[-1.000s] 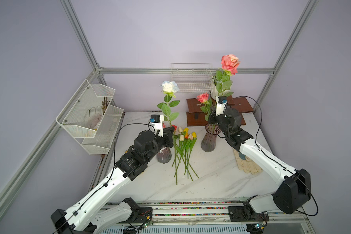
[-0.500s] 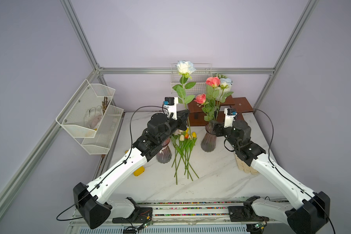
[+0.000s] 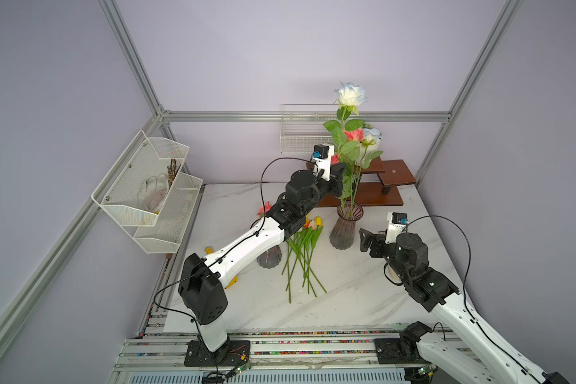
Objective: Arrange the flowers in different vases according to their variety
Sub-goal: Insert the flower into the vase.
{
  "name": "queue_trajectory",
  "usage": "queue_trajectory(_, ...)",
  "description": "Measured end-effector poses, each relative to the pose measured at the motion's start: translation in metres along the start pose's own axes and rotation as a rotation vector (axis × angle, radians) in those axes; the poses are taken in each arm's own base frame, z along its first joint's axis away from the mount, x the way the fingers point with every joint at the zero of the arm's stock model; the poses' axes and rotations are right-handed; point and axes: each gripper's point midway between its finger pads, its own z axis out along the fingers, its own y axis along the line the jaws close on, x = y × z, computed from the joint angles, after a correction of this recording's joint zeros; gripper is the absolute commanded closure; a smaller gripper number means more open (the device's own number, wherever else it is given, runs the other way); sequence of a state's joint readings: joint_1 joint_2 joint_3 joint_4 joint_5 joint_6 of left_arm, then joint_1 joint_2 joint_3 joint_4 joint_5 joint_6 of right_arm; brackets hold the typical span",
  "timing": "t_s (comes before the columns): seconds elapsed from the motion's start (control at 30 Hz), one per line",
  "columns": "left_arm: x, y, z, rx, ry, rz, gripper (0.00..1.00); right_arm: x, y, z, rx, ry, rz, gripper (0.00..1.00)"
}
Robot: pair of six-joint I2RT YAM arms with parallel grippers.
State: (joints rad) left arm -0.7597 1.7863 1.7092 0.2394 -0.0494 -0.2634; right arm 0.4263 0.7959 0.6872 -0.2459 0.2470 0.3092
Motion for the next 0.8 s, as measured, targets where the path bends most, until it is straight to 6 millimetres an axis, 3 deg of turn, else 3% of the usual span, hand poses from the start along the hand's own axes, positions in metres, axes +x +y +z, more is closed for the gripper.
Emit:
queue_trajectory(0.13,0.016,0.001,0.018,-0.002,-0.002,0.017,1.0,0.009,-0.002,-0.001,-0.002,0.014,0.011,0.01)
queue_trajectory(0.3,0.058,0.006,0.035,-0.017,0.051,0.023,0.97,0.014,-0.001,-0.001,-0.016,0.022,0.023,0.01)
queue_trajectory(0.33,0.067,0.007,0.037,-0.022,0.064,0.024,0.86,0.015,-0.001,-0.001,-0.02,0.026,0.023,0.01)
queue_trajectory(0.37,0.076,0.008,0.039,-0.026,0.079,0.025,0.64,0.017,-0.001,-0.001,-0.022,0.031,0.023,0.01)
queue_trajectory(0.43,0.09,0.01,0.04,-0.034,0.105,0.024,0.32,0.02,-0.001,0.0,-0.024,0.037,0.023,0.01)
queue_trajectory(0.53,0.107,0.009,0.036,-0.039,0.148,0.027,0.05,0.024,-0.001,0.001,-0.027,0.045,0.024,0.01)
queue_trajectory(0.57,0.113,0.009,0.033,-0.048,0.166,0.029,0.0,0.025,-0.001,0.001,-0.028,0.047,0.024,0.01)
queue_trajectory(0.67,0.128,0.004,0.013,-0.064,0.235,0.031,0.0,0.028,-0.001,0.001,-0.034,0.049,0.026,0.01)
queue_trajectory(0.8,0.119,-0.007,-0.021,-0.07,0.281,0.026,0.0,0.032,0.0,0.002,-0.042,0.056,0.027,0.01)
